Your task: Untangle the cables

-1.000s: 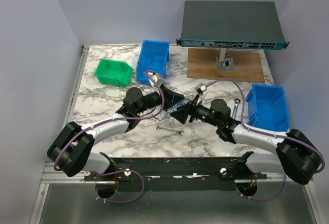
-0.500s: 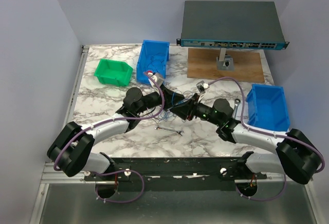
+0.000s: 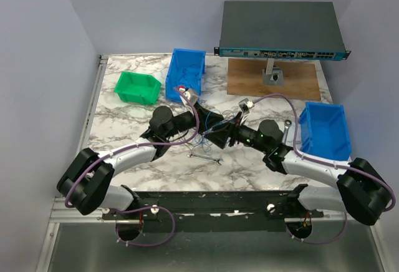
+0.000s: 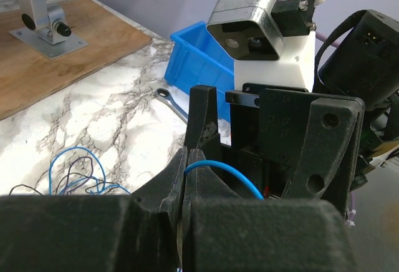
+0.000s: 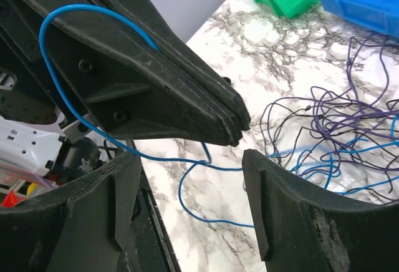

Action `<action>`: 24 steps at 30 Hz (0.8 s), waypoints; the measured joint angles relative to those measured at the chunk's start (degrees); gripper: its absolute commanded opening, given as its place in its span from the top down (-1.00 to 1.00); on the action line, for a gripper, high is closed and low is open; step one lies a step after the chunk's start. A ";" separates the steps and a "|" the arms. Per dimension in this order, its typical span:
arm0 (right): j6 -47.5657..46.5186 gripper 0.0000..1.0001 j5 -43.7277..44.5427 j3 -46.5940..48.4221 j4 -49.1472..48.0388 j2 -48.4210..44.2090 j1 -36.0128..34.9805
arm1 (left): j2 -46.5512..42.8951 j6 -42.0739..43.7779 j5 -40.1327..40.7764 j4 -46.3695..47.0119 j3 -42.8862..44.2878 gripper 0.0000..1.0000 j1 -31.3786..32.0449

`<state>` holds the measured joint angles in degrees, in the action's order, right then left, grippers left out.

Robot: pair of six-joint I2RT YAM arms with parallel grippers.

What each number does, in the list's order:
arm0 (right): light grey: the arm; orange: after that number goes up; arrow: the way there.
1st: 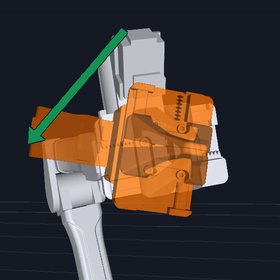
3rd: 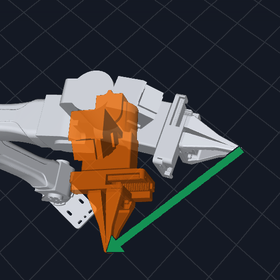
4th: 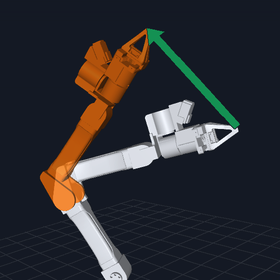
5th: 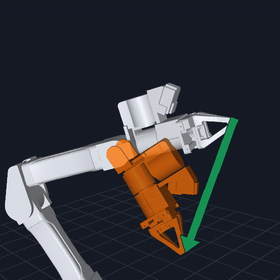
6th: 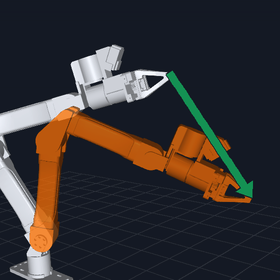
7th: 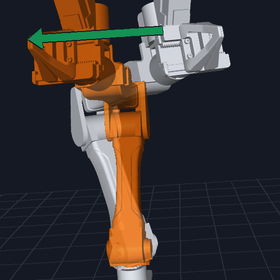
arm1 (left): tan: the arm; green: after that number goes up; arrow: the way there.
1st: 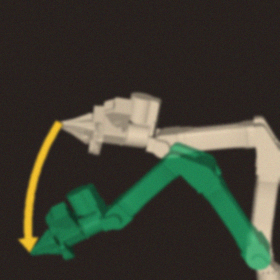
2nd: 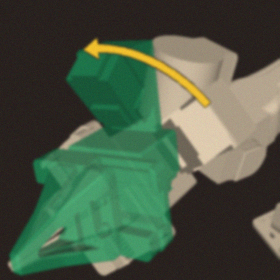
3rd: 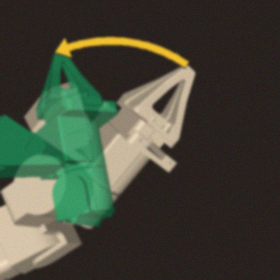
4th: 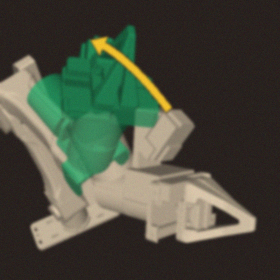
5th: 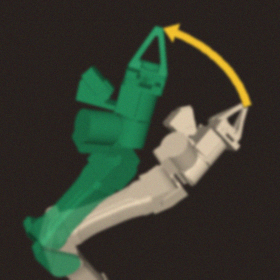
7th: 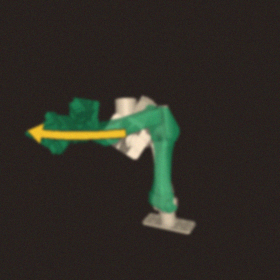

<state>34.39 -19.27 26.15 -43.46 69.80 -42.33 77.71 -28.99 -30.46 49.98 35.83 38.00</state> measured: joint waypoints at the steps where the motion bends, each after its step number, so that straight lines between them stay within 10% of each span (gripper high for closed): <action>1: -0.22 -0.50 0.44 -0.04 0.35 -0.07 0.00 | -0.09 0.04 0.04 -0.07 0.00 1.00 0.00; 24: -1.90 -0.25 -2.05 -0.39 -5.95 4.20 -0.13 | -0.46 -0.26 0.09 -0.17 0.00 1.00 0.00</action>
<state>32.49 -21.32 25.76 -49.41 74.00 -42.46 77.25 -29.26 -30.37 49.80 35.83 38.00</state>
